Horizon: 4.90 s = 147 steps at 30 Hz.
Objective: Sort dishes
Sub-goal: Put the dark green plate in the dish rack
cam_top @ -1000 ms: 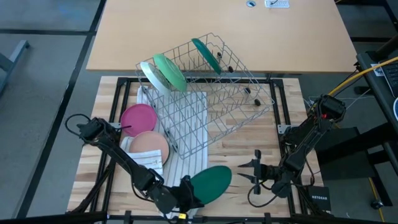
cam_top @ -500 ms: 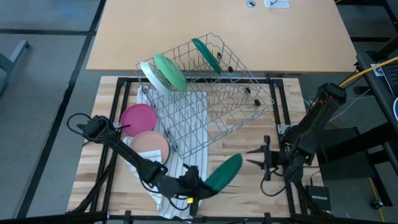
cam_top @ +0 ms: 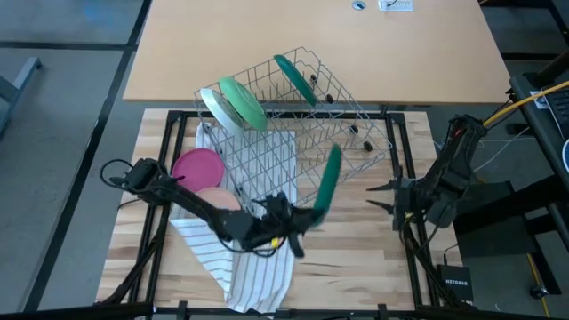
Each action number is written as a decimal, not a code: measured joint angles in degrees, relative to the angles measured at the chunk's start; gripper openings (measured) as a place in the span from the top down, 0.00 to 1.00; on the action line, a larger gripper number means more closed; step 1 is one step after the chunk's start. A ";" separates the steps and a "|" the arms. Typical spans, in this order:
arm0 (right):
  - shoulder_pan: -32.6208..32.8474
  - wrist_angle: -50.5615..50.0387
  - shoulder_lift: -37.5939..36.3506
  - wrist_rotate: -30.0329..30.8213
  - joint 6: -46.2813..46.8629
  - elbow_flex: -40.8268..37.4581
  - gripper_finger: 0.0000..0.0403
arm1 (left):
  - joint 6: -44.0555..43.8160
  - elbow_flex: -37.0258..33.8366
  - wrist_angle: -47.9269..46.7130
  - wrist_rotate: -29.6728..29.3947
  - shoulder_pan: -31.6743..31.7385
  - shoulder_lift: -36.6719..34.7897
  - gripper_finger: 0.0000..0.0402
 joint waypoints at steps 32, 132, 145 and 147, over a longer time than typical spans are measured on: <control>0.00 -0.53 -9.40 18.27 0.19 0.00 0.64 | 1.79 -13.56 36.55 -8.80 32.23 -0.20 1.00; 0.00 -1.16 -9.35 20.35 -0.08 0.00 0.64 | -17.55 -15.07 19.72 -6.50 51.35 -0.17 0.60; 0.00 -1.17 -9.35 20.35 -0.08 0.00 0.64 | -3.32 -14.23 15.58 -5.08 52.60 -0.15 0.60; 0.00 -1.16 -9.35 20.35 -0.08 0.00 0.64 | -2.22 -14.21 12.50 -4.60 52.42 -0.15 0.60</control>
